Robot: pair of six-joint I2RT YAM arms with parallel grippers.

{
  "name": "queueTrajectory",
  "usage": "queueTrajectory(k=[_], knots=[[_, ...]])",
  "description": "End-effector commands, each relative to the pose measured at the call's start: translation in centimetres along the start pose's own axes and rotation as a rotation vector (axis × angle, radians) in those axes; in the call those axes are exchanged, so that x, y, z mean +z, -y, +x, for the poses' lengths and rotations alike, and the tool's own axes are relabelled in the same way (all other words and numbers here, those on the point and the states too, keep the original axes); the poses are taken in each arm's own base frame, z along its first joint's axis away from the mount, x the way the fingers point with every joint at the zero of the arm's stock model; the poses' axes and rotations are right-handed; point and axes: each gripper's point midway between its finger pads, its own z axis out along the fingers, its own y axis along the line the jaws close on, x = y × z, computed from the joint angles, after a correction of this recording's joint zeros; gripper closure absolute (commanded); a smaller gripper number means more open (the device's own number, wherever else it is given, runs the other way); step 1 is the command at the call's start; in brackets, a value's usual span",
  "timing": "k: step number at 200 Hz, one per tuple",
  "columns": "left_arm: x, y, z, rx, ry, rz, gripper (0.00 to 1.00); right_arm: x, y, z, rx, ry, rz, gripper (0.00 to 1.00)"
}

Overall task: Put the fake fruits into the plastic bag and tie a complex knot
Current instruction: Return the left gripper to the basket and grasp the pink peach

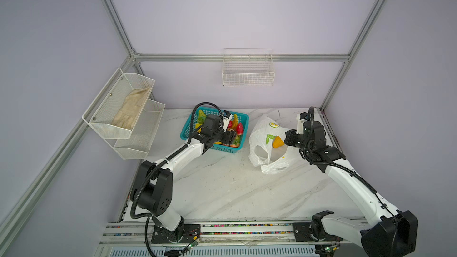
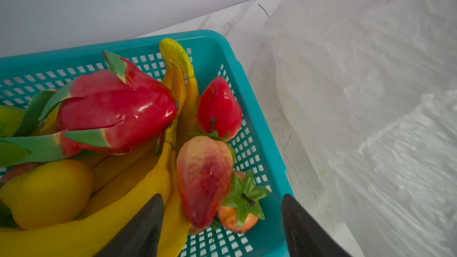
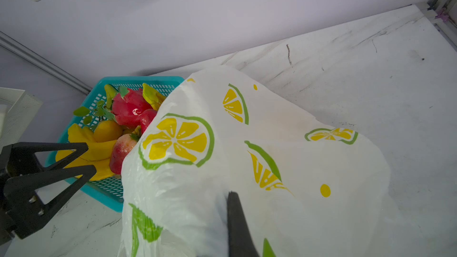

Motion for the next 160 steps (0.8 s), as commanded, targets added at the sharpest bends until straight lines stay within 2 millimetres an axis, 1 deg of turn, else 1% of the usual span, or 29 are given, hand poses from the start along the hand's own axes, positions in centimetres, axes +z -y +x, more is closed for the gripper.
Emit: queueTrajectory(k=[1,38,82,101,136,160], knots=[[-1.0,-0.1,-4.6,0.089,0.055,-0.010,0.31,-0.4,0.2,-0.9,-0.018,0.021,0.019,1.00],[0.9,-0.6,-4.4,0.113,0.006,-0.018,0.28,-0.5,0.2,-1.1,-0.025,0.026,0.022,1.00],[2.9,-1.0,-3.5,0.129,-0.062,-0.021,0.28,-0.4,0.1,-1.0,-0.027,0.023,0.019,1.00],[3.6,-1.0,-3.0,0.135,-0.086,-0.014,0.29,-0.4,0.2,-0.9,-0.028,0.021,0.019,1.00],[4.6,-0.7,-2.6,0.137,-0.107,0.012,0.36,-0.3,0.1,-0.8,-0.029,0.016,0.015,1.00],[5.2,-1.1,-2.1,0.140,-0.133,-0.003,0.35,-0.3,0.1,-0.6,-0.028,0.013,0.011,1.00]])
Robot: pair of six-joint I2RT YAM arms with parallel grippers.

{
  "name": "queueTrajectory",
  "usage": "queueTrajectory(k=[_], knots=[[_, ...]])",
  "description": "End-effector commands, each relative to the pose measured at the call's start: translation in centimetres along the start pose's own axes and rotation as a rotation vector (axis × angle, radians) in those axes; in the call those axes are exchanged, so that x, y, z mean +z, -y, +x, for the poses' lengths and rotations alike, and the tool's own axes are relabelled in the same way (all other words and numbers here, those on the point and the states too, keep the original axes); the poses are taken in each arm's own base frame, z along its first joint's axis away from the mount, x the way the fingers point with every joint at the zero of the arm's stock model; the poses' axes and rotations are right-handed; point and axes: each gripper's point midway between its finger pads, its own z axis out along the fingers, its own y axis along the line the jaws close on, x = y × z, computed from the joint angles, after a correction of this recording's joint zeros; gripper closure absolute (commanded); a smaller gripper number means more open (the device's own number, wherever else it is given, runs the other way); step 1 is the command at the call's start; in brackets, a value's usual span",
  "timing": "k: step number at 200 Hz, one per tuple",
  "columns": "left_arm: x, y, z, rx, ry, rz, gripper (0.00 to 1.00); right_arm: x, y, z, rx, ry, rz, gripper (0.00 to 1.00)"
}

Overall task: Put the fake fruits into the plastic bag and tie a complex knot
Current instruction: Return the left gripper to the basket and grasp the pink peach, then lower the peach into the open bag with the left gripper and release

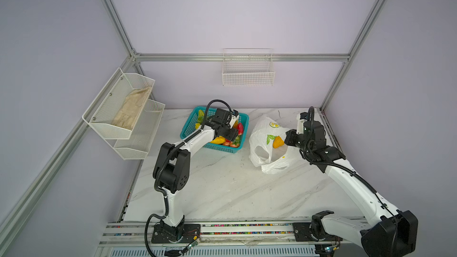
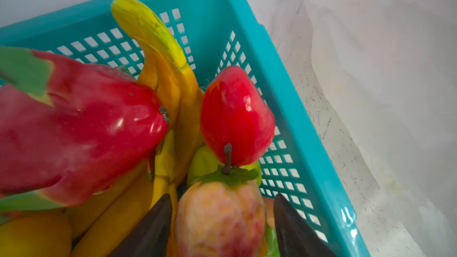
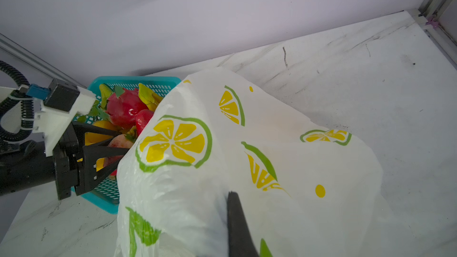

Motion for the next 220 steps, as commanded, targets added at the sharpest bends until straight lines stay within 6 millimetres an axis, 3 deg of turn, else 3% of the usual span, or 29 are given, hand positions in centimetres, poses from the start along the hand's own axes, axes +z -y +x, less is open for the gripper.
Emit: queueTrajectory(k=[1,54,95,136,175,220], knots=[[-1.7,-0.2,-4.0,0.049,0.083,-0.008,0.35,-0.3,-0.1,-0.5,-0.016,0.007,-0.001,1.00],[-0.9,0.0,-3.4,0.059,0.053,-0.005,0.42,-0.2,-0.2,-0.5,-0.016,0.006,-0.006,1.00],[-2.3,1.1,-4.4,0.066,0.089,0.050,0.53,-0.4,-0.7,-1.1,-0.012,0.020,-0.025,1.00],[-6.0,1.9,-6.6,0.016,0.174,0.077,0.59,-0.2,-1.5,-1.3,0.025,0.037,-0.074,1.00],[-11.3,3.0,-8.4,-0.022,0.348,0.108,0.64,0.4,-2.0,-1.2,0.059,0.046,-0.112,1.00],[-17.5,6.2,-8.5,-0.083,0.559,0.245,0.66,1.1,-2.6,-0.9,0.077,0.029,-0.148,1.00]])
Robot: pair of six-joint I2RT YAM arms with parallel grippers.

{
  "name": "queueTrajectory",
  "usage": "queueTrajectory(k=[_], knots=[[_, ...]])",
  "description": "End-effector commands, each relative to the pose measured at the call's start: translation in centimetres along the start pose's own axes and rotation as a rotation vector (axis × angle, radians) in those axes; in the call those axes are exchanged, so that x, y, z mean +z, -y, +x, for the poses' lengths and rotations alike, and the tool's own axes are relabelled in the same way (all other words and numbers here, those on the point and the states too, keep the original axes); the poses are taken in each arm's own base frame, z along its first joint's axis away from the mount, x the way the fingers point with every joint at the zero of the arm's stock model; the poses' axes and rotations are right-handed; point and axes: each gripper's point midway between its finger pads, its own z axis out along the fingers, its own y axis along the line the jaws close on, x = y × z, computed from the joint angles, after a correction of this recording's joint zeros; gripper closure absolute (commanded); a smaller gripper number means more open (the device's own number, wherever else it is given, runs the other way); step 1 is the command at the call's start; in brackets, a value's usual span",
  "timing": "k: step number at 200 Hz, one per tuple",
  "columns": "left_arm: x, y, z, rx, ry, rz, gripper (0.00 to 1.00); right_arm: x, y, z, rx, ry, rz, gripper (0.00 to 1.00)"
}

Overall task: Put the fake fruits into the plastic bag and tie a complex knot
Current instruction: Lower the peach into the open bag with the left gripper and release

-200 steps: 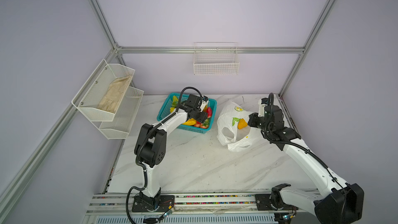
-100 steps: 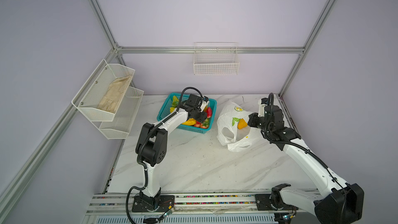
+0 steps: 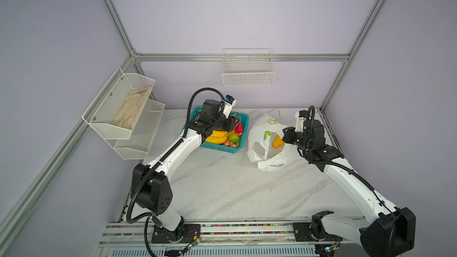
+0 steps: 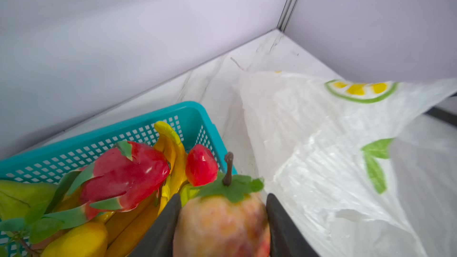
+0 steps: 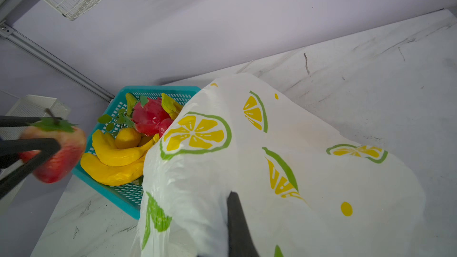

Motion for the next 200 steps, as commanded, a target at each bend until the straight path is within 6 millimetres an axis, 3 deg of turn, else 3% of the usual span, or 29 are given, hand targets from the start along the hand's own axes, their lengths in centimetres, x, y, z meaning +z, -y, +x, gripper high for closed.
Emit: queueTrajectory(k=[1,14,21,38,74,102,134,139,173,200], knots=[[-1.8,3.1,-1.0,-0.058,0.125,0.125,0.66,0.3,-0.6,-0.1,0.029,0.010,-0.043,1.00],[-2.5,4.5,-1.0,-0.067,0.155,0.164,0.67,0.2,-0.8,-0.1,0.037,0.011,-0.059,1.00],[-4.1,5.8,-1.9,-0.061,0.198,0.186,0.67,0.1,-1.0,-0.2,0.038,0.015,-0.065,1.00],[-4.8,8.1,-1.7,-0.076,0.225,0.238,0.67,0.0,-1.2,-0.2,0.038,0.008,-0.074,1.00],[-4.9,14.3,-1.4,-0.066,0.269,0.381,0.67,-0.3,-2.0,-0.1,0.012,-0.029,-0.105,1.00],[-4.3,17.4,-1.3,-0.074,0.277,0.465,0.67,-0.8,-2.6,-0.3,0.002,-0.038,-0.125,1.00],[-3.3,17.7,-1.2,-0.063,0.282,0.441,0.67,-1.3,-4.0,-0.1,0.009,-0.069,-0.200,1.00],[-1.9,17.6,-0.3,-0.069,0.253,0.435,0.67,-1.4,-4.2,-0.1,0.012,-0.070,-0.207,1.00],[-0.1,19.1,0.5,-0.083,0.242,0.494,0.67,-2.0,-5.2,-0.6,0.042,-0.067,-0.255,1.00],[2.5,18.0,1.8,-0.121,0.225,0.432,0.67,-2.4,-6.2,-0.7,0.061,-0.076,-0.307,1.00]])
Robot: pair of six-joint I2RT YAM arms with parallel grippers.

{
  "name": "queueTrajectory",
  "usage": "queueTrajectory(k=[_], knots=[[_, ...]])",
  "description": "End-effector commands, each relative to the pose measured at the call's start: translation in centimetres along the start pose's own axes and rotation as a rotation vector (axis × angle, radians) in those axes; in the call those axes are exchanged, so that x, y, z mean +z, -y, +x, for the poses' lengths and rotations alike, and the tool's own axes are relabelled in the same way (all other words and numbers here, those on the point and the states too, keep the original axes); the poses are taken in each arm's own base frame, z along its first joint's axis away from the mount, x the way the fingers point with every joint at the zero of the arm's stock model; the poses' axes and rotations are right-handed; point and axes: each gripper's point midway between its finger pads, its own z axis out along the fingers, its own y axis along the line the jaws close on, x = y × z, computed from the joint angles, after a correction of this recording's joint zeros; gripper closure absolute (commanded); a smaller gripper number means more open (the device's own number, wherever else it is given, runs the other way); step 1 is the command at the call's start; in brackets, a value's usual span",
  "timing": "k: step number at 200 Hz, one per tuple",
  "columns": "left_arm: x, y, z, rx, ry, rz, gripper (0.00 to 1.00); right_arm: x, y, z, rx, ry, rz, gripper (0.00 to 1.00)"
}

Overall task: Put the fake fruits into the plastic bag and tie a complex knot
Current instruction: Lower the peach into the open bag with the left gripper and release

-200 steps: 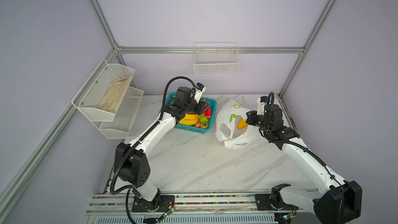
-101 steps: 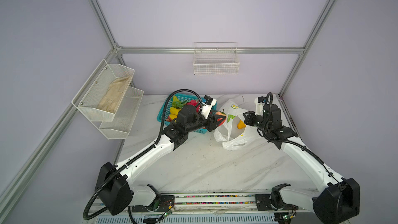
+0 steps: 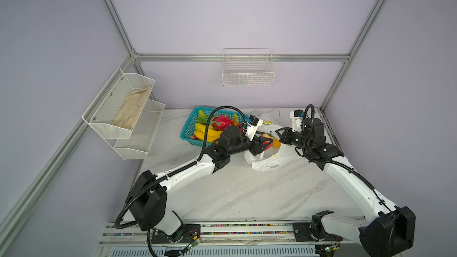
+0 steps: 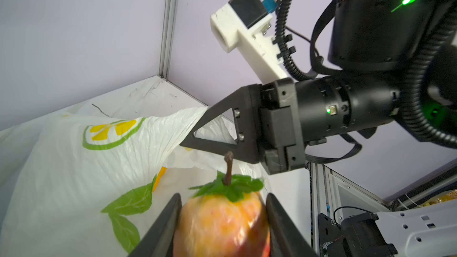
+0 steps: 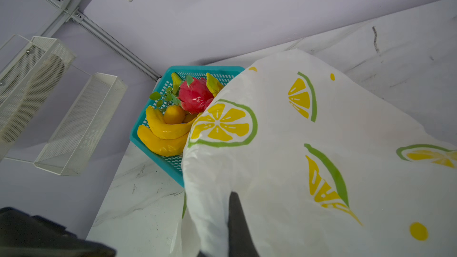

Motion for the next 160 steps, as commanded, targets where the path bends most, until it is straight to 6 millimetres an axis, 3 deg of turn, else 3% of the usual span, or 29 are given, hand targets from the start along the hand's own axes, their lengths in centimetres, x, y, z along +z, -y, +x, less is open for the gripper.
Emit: queueTrajectory(k=[1,62,97,160], knots=[[0.8,-0.5,-0.7,-0.011,0.064,-0.015,0.67,-1.3,-2.4,-1.6,0.009,0.031,-0.087,1.00],[4.4,-3.4,3.6,-0.042,-0.010,-0.057,0.64,-1.5,-3.7,-2.0,0.081,0.051,-0.162,1.00],[5.9,-4.4,4.7,-0.048,-0.014,-0.061,0.62,-1.6,-4.7,-2.4,0.126,0.053,-0.216,1.00],[8.9,-5.1,5.2,-0.086,-0.013,-0.057,0.61,-1.0,-2.4,-0.7,0.098,0.002,-0.104,1.00]])
